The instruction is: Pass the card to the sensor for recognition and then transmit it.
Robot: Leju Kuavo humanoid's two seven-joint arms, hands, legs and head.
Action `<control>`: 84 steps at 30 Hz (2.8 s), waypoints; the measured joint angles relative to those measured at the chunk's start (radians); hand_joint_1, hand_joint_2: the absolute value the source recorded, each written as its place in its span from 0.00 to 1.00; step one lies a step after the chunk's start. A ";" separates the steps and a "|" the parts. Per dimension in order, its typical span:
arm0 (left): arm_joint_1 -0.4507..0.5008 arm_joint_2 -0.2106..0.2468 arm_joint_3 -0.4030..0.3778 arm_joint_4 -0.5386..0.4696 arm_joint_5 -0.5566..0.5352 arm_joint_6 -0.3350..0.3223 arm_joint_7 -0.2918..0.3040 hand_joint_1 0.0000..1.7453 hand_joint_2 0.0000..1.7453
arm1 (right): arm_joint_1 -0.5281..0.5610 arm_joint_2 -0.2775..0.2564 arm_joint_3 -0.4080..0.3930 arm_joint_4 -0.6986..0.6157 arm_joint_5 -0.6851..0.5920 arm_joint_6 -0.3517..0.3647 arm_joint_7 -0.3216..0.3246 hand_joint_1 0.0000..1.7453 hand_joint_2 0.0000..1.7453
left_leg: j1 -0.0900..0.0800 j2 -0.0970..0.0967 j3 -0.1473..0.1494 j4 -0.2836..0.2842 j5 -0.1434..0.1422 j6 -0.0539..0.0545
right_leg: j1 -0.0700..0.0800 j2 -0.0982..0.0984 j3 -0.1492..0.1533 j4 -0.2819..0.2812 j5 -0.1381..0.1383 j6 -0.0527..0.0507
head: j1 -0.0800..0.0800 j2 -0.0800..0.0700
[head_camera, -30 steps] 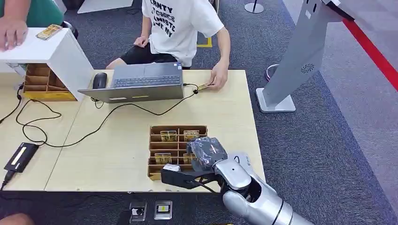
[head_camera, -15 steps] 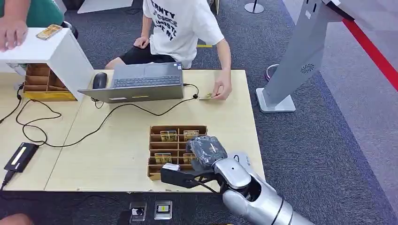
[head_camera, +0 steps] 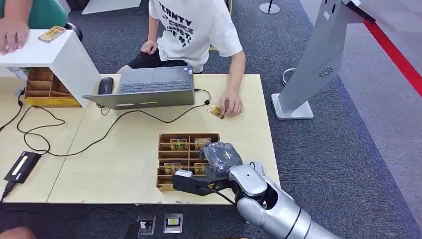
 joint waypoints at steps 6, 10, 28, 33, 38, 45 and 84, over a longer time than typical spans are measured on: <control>0.000 0.000 0.000 0.000 -0.010 -0.002 0.002 0.00 0.00 | -0.001 0.000 0.000 0.019 -0.008 -0.002 -0.003 0.50 1.00 | 0.000 0.000 0.000 0.000 0.000 0.000 | 0.000 0.000 0.000 0.000 0.000 0.000 | 0.000 0.000; 0.000 0.000 0.000 0.000 -0.012 -0.003 0.003 0.00 0.00 | -0.002 0.000 0.000 0.034 -0.011 -0.003 -0.004 0.50 1.00 | 0.000 0.000 0.000 0.000 0.000 0.000 | 0.000 0.000 0.000 0.000 0.000 0.000 | 0.000 0.000; 0.001 0.000 0.000 0.000 -0.021 -0.002 0.019 0.00 0.00 | -0.001 0.006 0.000 0.100 -0.017 -0.007 -0.024 0.49 1.00 | 0.000 0.000 0.000 0.000 0.000 0.000 | 0.000 0.000 0.000 0.000 0.000 0.000 | 0.000 0.000; 0.001 0.000 0.000 0.000 -0.021 -0.002 0.020 0.00 0.00 | -0.002 0.009 0.000 0.113 -0.021 -0.005 -0.030 0.49 1.00 | 0.000 0.000 0.000 0.000 0.000 0.000 | 0.000 0.000 0.000 0.000 0.000 0.000 | 0.000 0.000; 0.001 0.000 0.000 0.000 -0.021 -0.001 0.021 0.00 0.00 | -0.006 0.015 0.000 0.127 -0.023 -0.005 -0.034 0.50 1.00 | 0.000 0.000 0.000 0.000 0.000 0.000 | 0.000 0.000 0.000 0.000 0.000 0.000 | 0.000 0.000; 0.001 -0.001 0.000 0.000 -0.021 -0.001 0.021 0.00 0.00 | -0.017 0.022 0.000 0.142 -0.021 -0.006 -0.039 0.90 1.00 | 0.000 0.000 0.000 0.000 0.000 0.000 | 0.000 0.000 0.000 0.000 0.000 0.000 | 0.000 0.000; 0.001 -0.001 0.000 0.000 -0.073 -0.018 0.021 0.00 0.00 | -0.034 -0.010 -0.026 0.077 -0.008 0.016 0.045 1.00 1.00 | 0.000 0.000 0.000 0.000 0.000 -0.001 | 0.000 0.000 0.000 0.000 0.000 0.000 | 0.000 0.000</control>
